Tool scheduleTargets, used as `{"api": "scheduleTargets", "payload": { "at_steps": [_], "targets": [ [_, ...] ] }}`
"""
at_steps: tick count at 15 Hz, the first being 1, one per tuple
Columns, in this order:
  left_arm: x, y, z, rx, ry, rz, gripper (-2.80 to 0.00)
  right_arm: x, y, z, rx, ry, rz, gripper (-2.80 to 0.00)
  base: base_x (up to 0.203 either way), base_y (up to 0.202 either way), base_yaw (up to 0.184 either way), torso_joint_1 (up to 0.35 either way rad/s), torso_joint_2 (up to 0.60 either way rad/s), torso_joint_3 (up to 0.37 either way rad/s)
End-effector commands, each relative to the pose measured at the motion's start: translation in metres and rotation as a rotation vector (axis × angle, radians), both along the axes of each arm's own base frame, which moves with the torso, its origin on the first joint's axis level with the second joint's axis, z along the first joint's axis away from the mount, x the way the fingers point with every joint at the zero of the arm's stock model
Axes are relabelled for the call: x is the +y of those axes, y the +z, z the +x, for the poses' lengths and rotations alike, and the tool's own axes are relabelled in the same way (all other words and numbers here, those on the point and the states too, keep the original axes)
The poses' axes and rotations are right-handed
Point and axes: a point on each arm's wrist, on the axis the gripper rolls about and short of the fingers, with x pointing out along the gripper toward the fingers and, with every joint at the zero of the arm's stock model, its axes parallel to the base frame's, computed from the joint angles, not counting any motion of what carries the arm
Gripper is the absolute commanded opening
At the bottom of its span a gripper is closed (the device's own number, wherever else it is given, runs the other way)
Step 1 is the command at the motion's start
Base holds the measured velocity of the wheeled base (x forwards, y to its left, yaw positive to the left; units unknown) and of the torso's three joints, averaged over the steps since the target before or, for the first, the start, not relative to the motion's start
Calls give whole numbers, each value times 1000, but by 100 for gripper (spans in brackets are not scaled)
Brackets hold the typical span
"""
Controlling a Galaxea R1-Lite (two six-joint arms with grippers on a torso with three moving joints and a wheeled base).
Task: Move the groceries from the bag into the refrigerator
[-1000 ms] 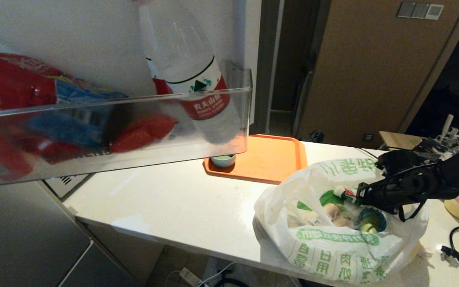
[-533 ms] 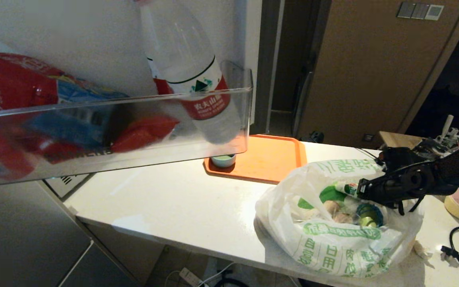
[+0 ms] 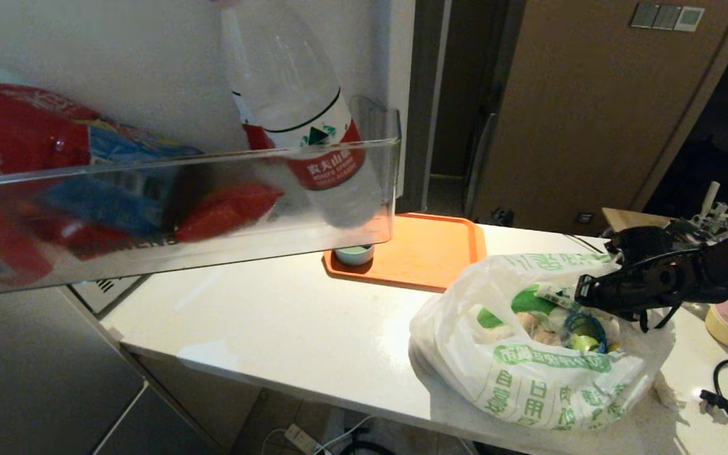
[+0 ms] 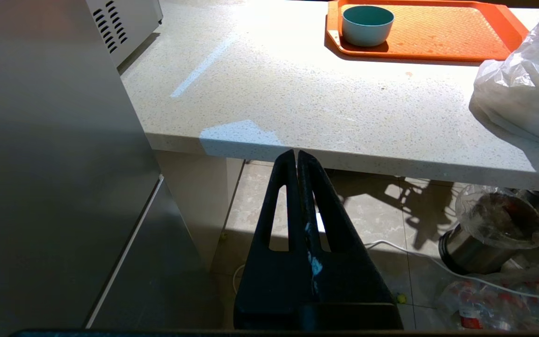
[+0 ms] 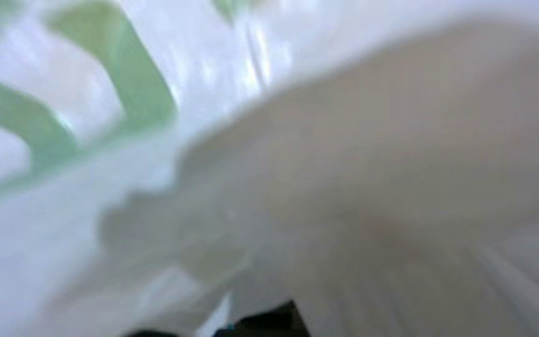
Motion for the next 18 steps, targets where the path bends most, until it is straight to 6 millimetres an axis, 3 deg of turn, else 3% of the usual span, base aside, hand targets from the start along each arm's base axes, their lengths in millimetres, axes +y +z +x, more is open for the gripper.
{"api": "scheduleTargets", "payload": {
  "at_steps": [1, 5, 8, 13, 18],
  "targets": [
    [0, 0, 0, 1, 1, 0, -280, 1, 19, -4, -38, 5, -8, -280, 0, 0, 0, 0, 0, 0],
    [0, 0, 0, 1, 1, 0, -280, -1, 18, -3, -37, 5, -19, -280, 0, 0, 0, 0, 0, 0],
    [0, 0, 0, 1, 0, 0, -280, -9, -1, 1, -2, -5, -26, -280, 0, 0, 0, 0, 0, 0],
    [0, 0, 0, 1, 0, 0, -280, -24, -7, 17, -30, -27, -40, -280, 0, 0, 0, 0, 0, 0],
    [0, 0, 0, 1, 1, 0, -280, -28, -21, 17, 9, -29, -32, -280, 0, 0, 0, 0, 0, 0]
  ]
}}
